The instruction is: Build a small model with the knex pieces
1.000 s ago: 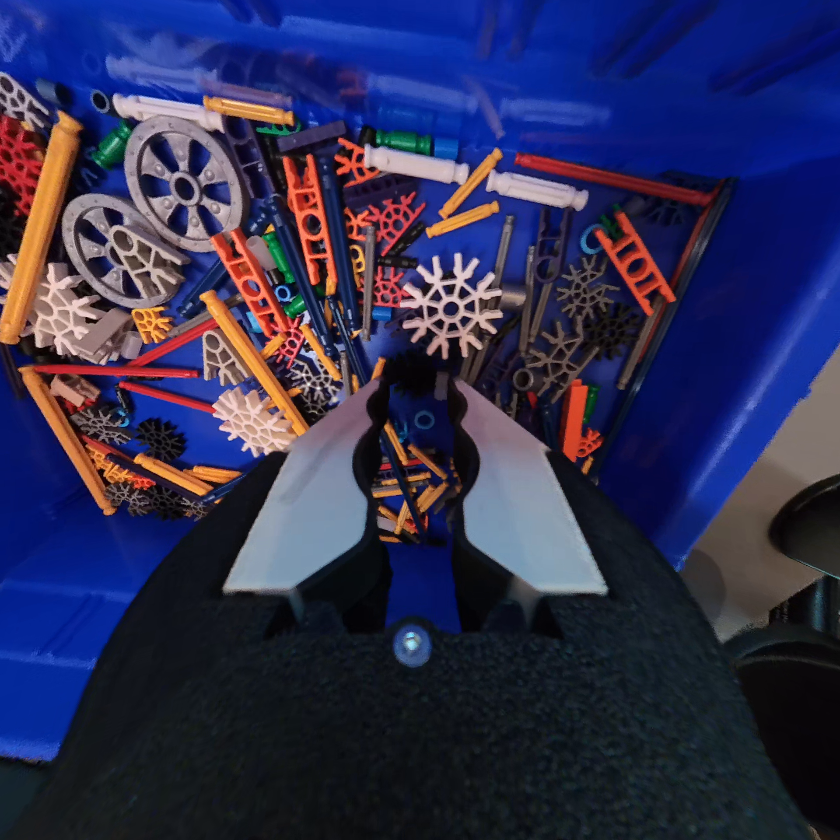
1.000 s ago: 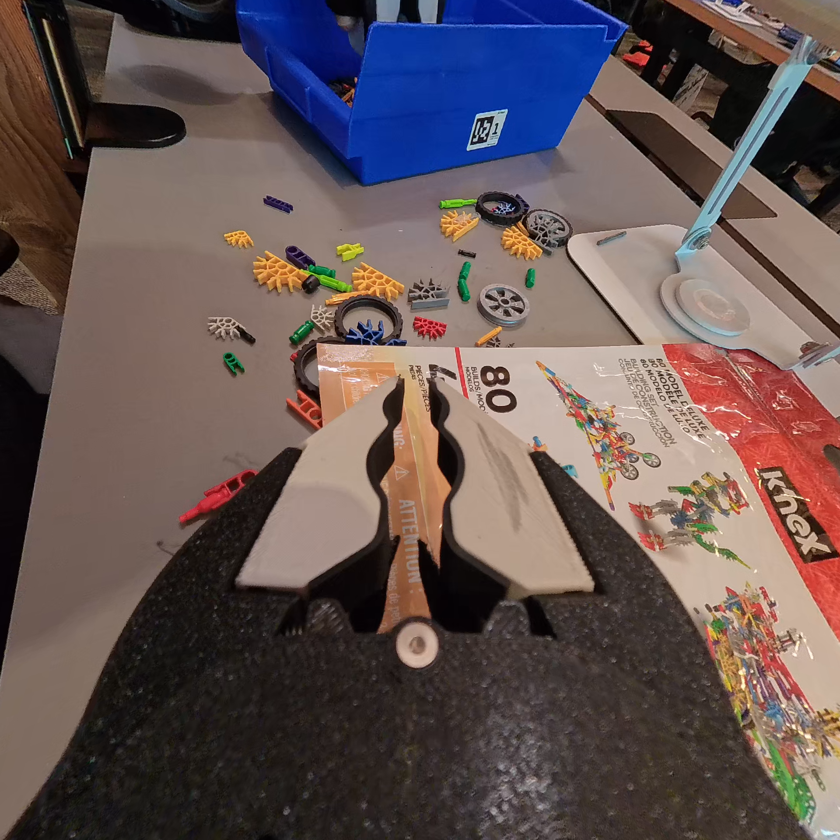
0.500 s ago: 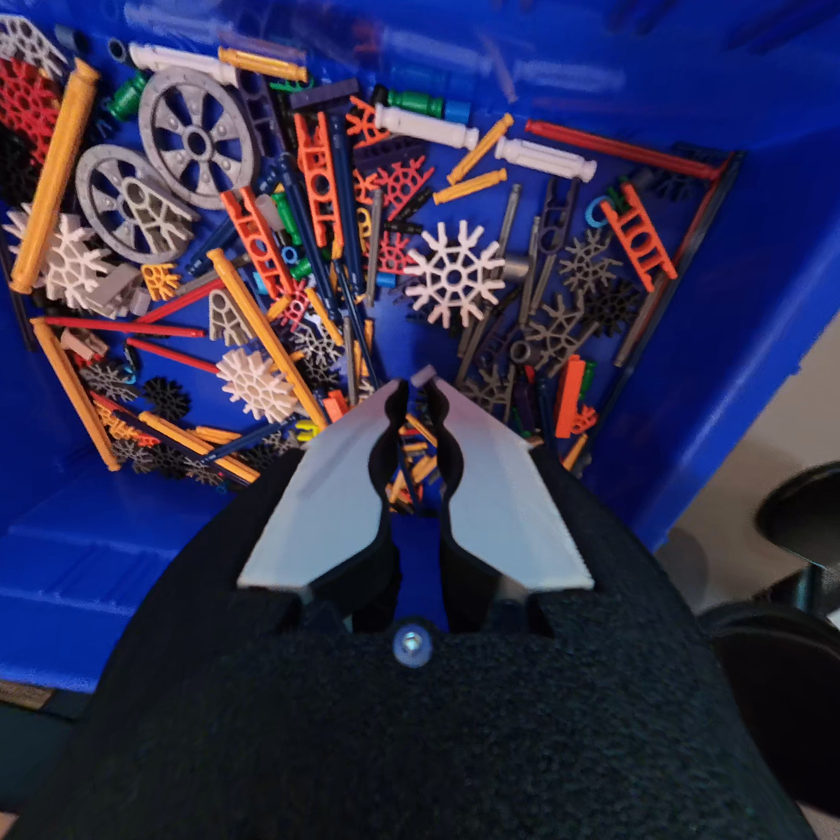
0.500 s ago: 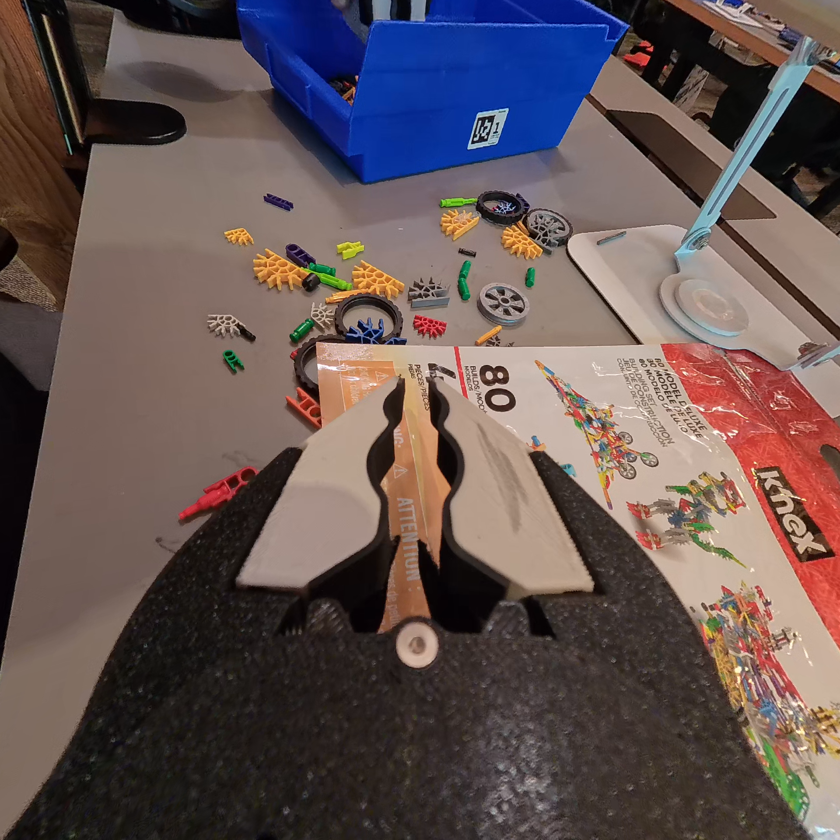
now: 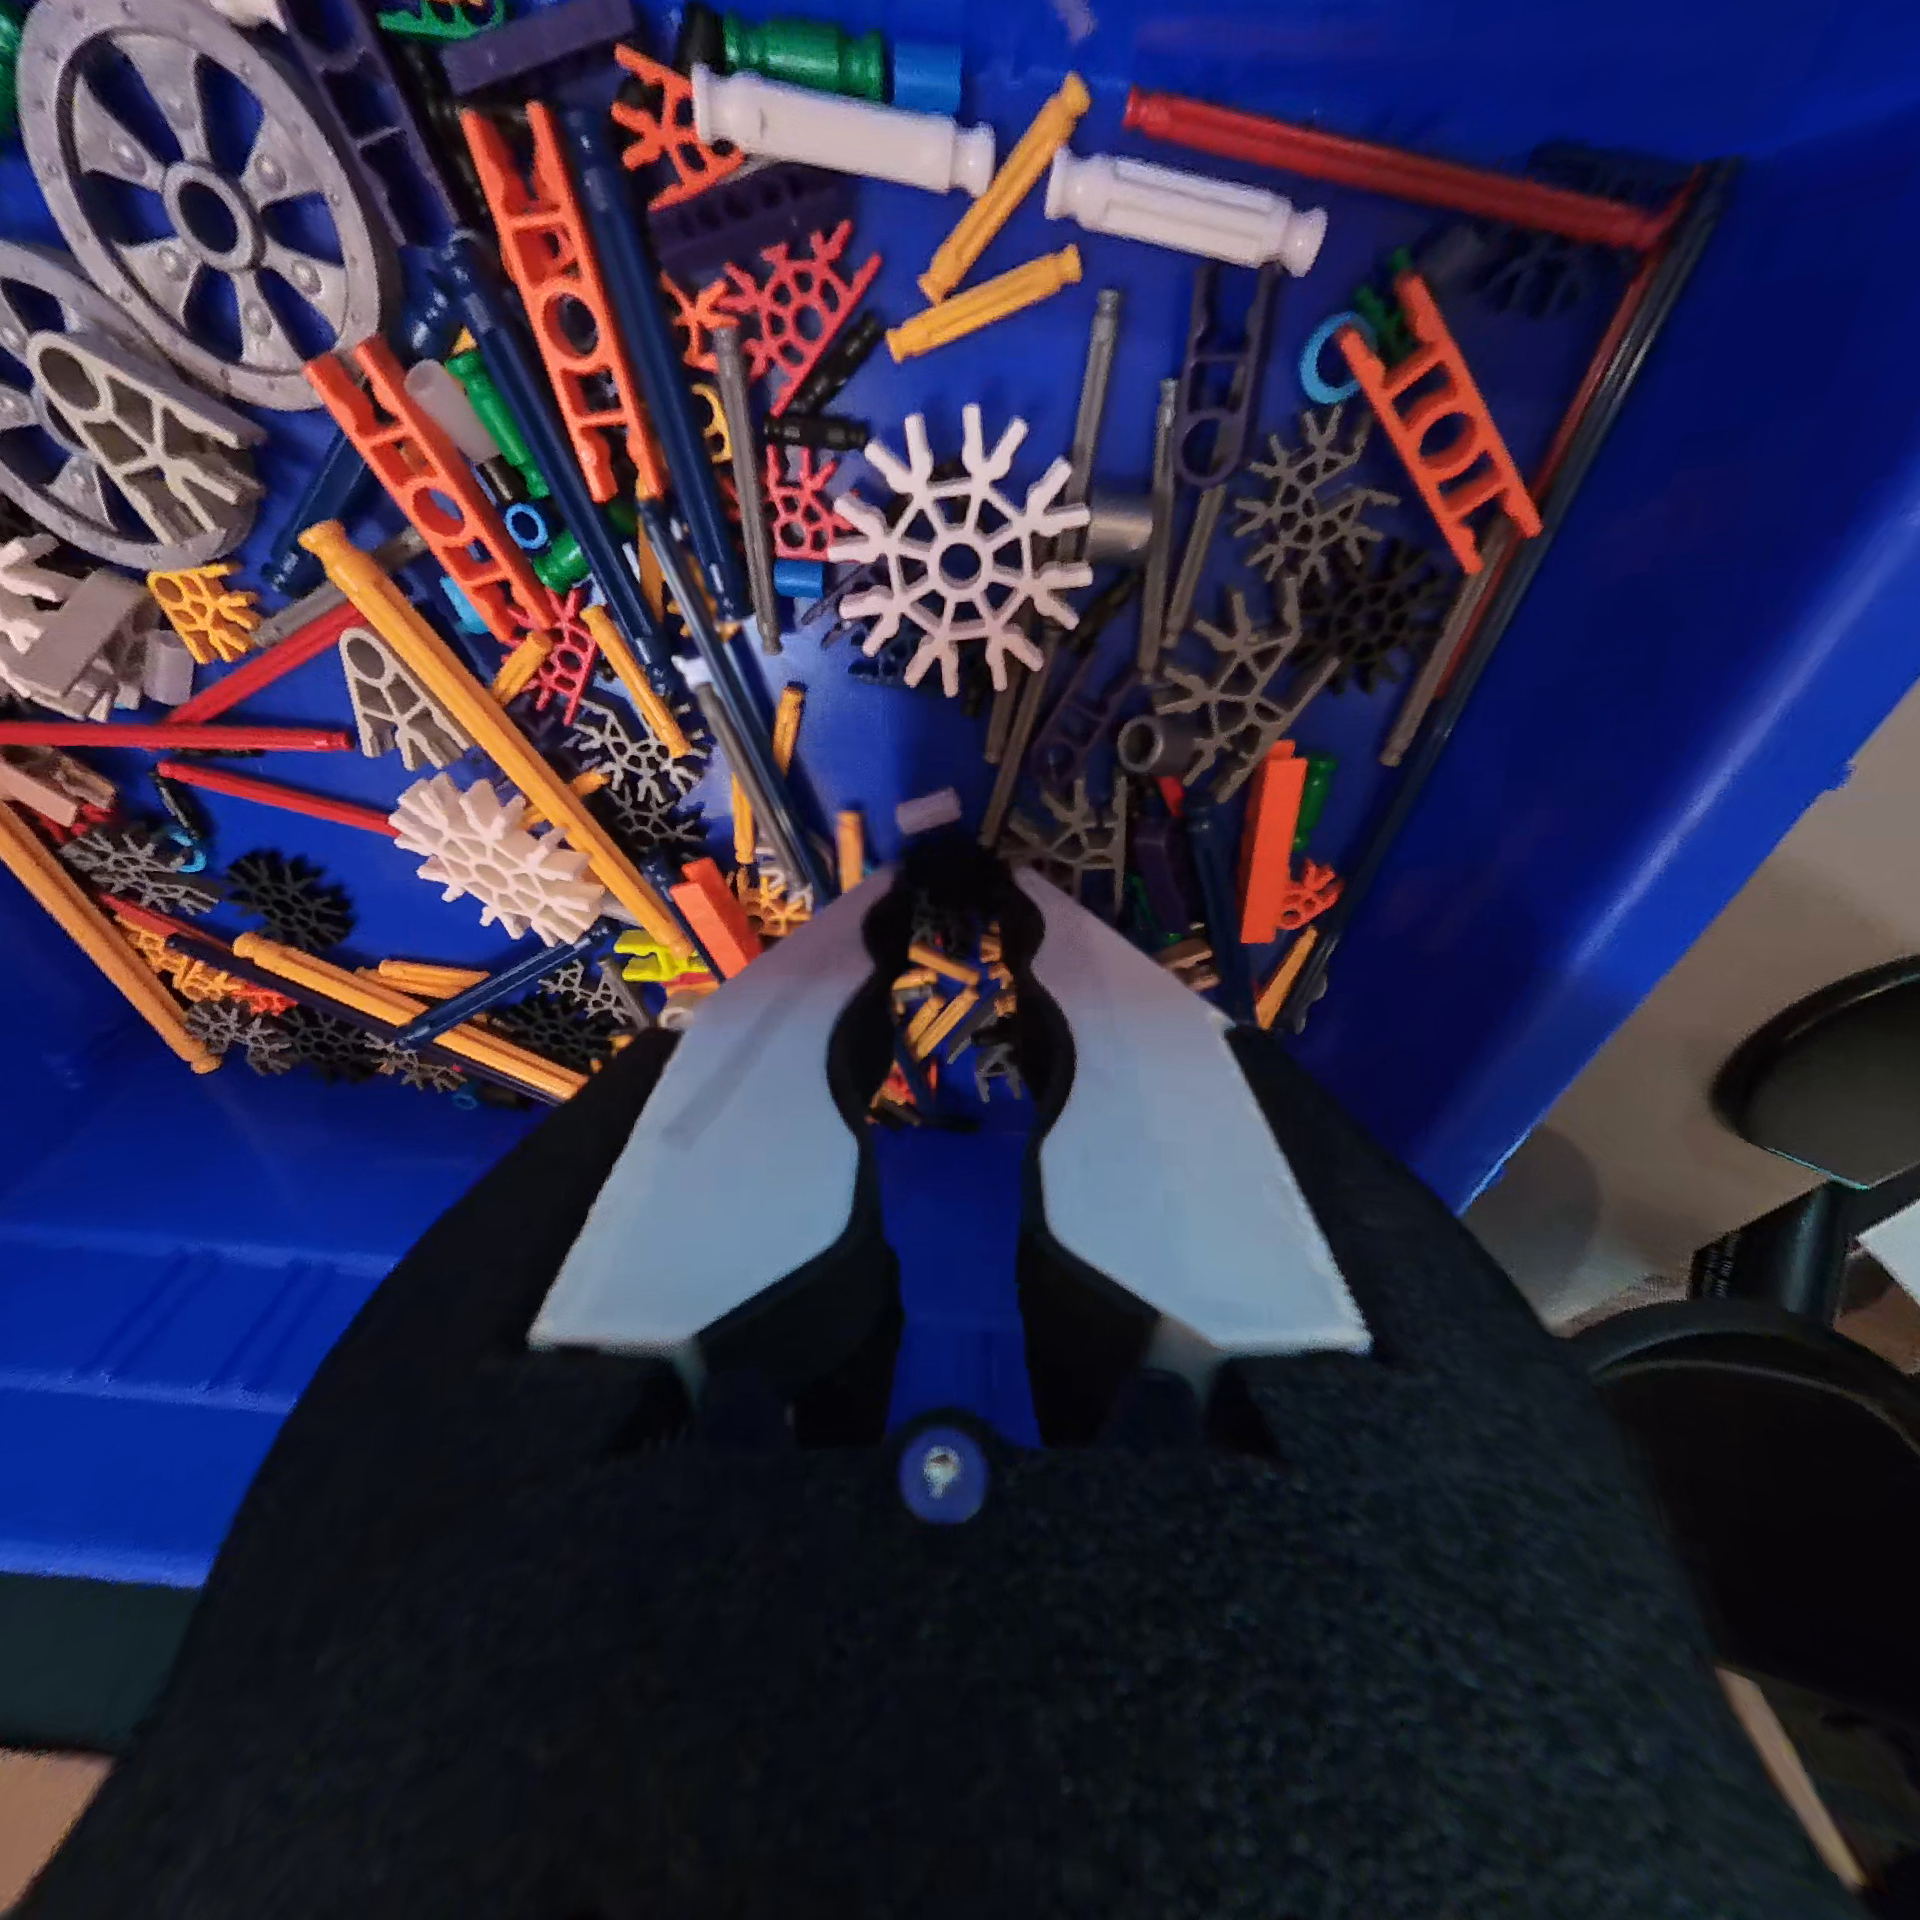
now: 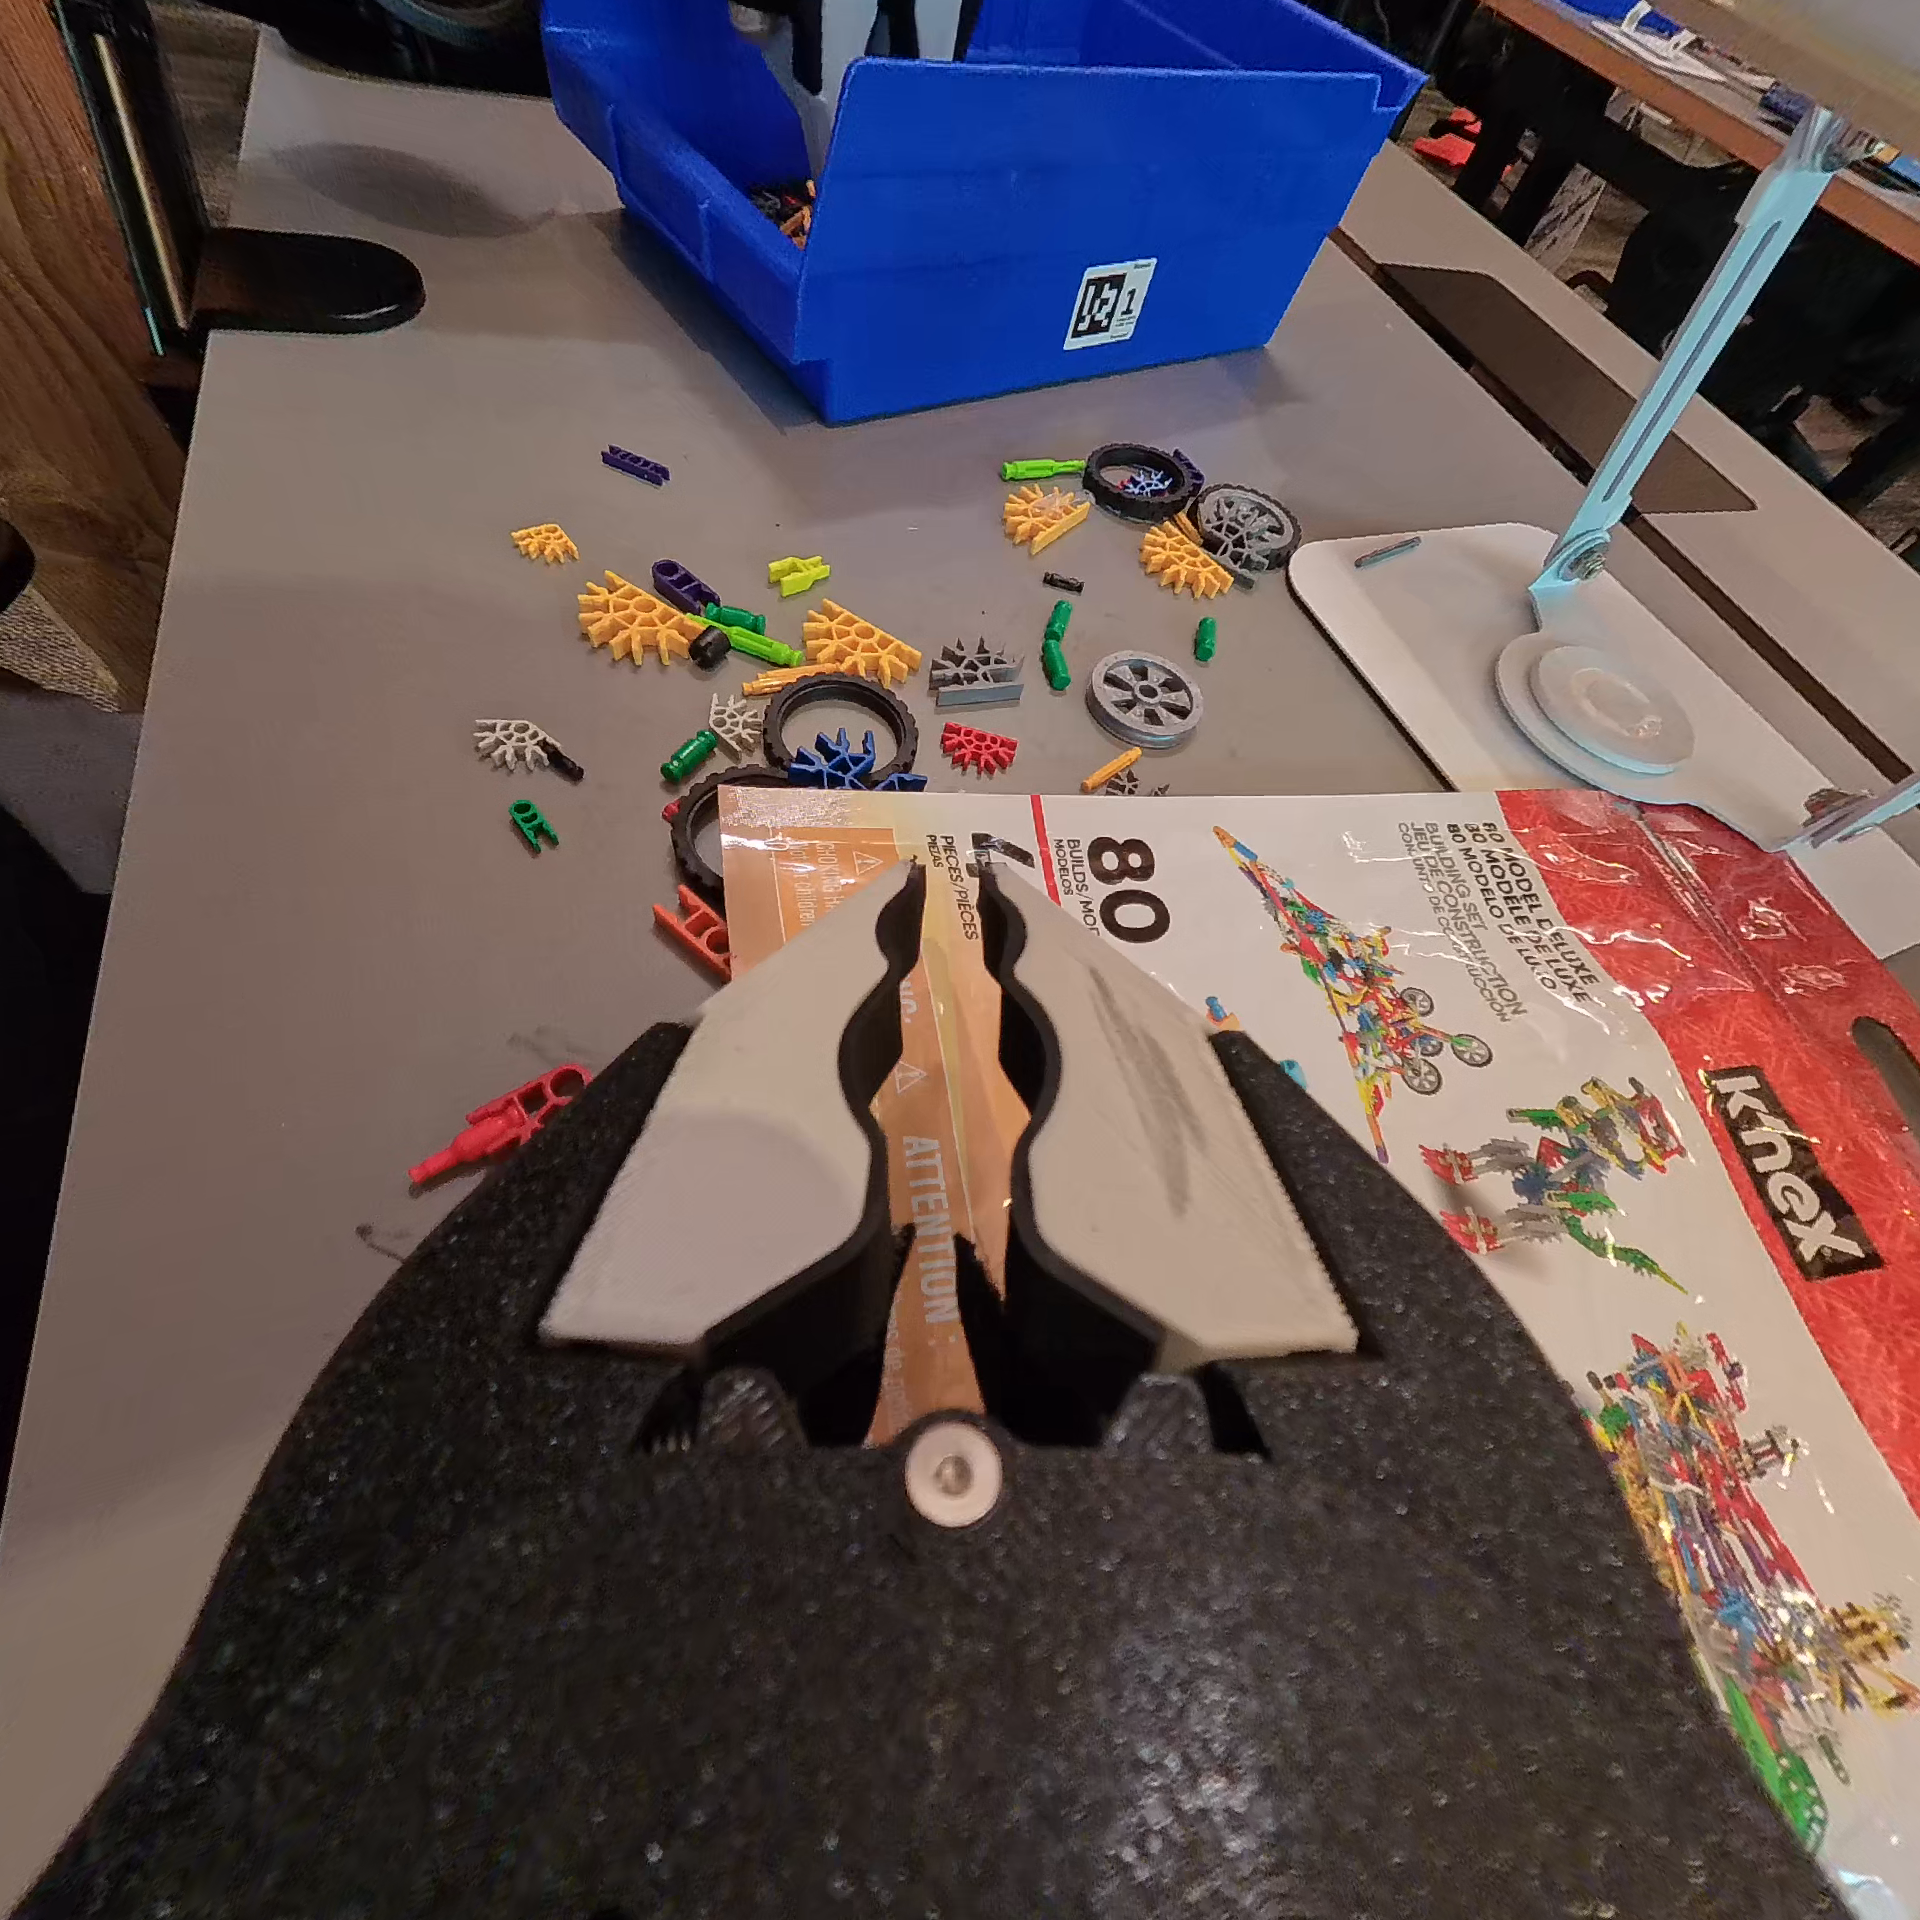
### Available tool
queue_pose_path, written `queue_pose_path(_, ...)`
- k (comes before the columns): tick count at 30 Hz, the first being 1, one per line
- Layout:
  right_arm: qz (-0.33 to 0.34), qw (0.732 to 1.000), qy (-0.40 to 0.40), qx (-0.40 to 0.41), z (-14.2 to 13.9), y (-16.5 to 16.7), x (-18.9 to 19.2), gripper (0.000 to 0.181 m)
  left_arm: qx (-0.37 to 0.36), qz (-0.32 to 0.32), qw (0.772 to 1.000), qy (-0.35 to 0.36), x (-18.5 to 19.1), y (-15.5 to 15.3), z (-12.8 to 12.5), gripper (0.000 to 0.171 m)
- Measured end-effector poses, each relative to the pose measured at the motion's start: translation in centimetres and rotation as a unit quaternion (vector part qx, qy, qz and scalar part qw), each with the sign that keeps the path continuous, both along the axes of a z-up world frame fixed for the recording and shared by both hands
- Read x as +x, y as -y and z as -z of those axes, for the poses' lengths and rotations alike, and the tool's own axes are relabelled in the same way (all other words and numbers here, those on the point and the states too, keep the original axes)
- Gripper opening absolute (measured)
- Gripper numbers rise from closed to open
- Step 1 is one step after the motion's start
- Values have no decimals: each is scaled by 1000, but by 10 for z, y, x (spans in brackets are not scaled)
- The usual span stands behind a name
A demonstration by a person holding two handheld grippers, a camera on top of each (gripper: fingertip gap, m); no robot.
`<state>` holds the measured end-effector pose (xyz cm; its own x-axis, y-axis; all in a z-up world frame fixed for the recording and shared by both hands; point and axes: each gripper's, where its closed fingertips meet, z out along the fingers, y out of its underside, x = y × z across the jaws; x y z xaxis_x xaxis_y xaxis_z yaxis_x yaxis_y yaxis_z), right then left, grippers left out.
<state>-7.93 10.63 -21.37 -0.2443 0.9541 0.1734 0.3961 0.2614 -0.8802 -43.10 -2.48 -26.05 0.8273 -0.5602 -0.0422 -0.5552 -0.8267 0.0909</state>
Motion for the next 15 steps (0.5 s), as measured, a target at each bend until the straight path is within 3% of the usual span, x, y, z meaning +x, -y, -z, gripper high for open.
queue_pose_path(15, -1, 1000, -3, 2, -1, 0, 1, 8, 11, -18, 1000, 4, -5, -4, 1, 26)
